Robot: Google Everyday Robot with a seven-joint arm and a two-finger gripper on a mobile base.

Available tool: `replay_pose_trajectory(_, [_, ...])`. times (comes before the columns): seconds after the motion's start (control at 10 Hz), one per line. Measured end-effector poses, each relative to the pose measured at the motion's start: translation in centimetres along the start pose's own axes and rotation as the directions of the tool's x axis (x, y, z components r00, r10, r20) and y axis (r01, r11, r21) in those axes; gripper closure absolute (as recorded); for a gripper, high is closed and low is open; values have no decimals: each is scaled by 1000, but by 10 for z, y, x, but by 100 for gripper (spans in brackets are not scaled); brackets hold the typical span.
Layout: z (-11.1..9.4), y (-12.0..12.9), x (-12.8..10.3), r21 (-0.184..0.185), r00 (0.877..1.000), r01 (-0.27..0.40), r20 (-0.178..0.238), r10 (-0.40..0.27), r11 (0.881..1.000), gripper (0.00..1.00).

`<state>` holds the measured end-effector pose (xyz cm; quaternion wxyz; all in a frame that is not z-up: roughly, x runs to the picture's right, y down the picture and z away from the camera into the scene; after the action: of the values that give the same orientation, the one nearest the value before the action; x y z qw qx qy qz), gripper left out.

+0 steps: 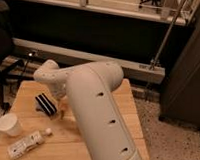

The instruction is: Place the pepper in the ceramic cup

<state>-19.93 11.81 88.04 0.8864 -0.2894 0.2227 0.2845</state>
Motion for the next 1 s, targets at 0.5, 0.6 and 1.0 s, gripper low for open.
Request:
replay_pose_trajectory(0.5, [-1,9,-11,-17,1000,-18,-22,17,1000,36])
replay_pose_trajectory(0.6, [0,10,-11,-25,999,-20,-27,20,999,46])
replay_pose_trajectory(1.0, [2,16,-13,-51,999,1,-43,-3,999,84])
